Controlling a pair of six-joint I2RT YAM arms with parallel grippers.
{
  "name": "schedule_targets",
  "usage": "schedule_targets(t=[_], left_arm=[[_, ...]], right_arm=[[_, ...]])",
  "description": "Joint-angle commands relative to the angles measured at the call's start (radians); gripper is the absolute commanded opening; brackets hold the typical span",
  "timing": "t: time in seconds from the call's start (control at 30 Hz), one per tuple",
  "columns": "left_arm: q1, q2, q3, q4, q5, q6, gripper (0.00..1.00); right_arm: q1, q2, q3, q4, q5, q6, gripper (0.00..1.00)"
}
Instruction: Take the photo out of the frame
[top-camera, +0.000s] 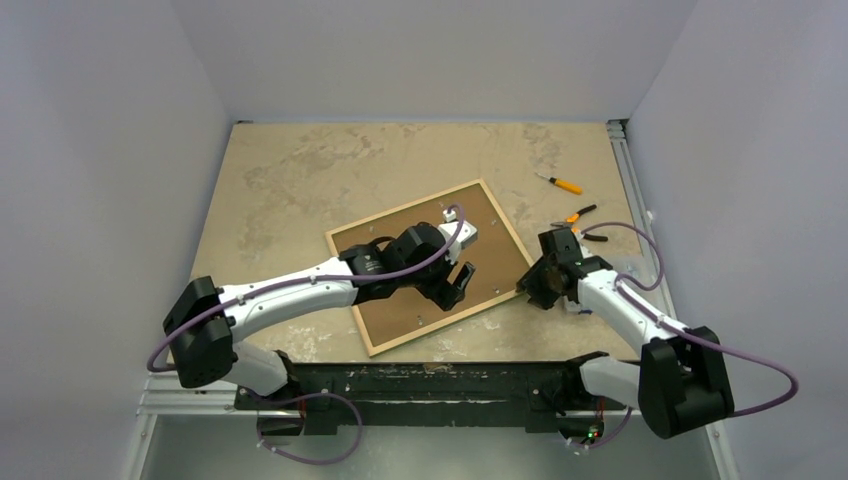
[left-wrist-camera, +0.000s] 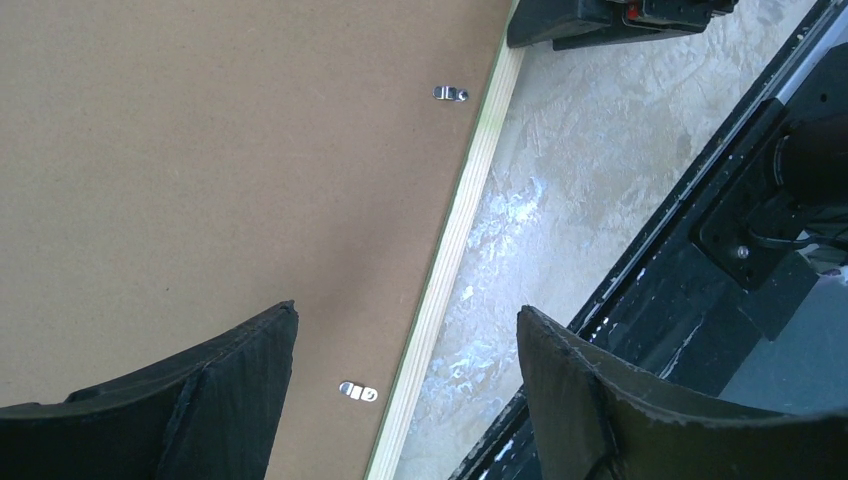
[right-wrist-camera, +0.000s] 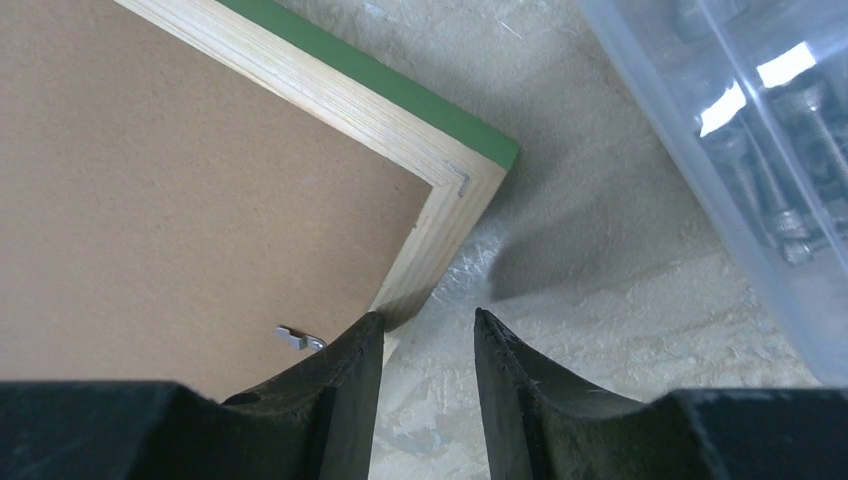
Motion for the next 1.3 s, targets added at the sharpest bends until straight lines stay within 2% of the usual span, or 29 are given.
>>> schedule_targets(t=[0.0, 0.13, 0.27, 0.4, 0.53, 0.7, 0.9, 1.17, 1.27], left_arm=[[-0.016, 0.009, 0.032, 0.023, -0.018, 0.032, 0.78], [-0.025, 0.015, 0.025, 0.021, -0.019, 0.03, 0.78], [-0.032, 0.013, 0.021, 0.021, -0.021, 0.028, 0.77], [-0.041, 0.017, 0.02, 0.019, -0.032, 0.032, 0.77], [-0.059, 0.024, 0.018, 0.028, -0.066, 0.049, 0.78], [-0.156, 0.06, 0.033, 0.021, -0.241, 0.122, 0.93], [-0.289, 0.178, 0.108, -0.034, -0.459, 0.159, 0.96], [-0.34, 0.247, 0.118, -0.026, -0.456, 0.159, 0.99], [-0.345, 0.295, 0.133, -0.024, -0.517, 0.168, 0.99]], right_arm=[[0.001, 0.033, 0.004, 0.045, 0.035, 0.019, 0.38], [0.001, 0.039, -0.001, 0.11, 0.002, 0.013, 0.4], [0.001, 0.061, 0.027, 0.079, -0.004, 0.01, 0.37], [0.001, 0.05, 0.016, 0.074, -0.004, 0.014, 0.17], [0.001, 0.038, 0.039, 0.043, -0.038, 0.016, 0.0], [0.003, 0.002, 0.132, -0.069, -0.042, 0.013, 0.0], [0.003, -0.017, 0.169, -0.067, -0.101, 0.095, 0.0], [0.003, -0.002, 0.17, -0.011, -0.173, 0.21, 0.0], [0.003, -0.009, 0.175, -0.018, -0.177, 0.252, 0.0]])
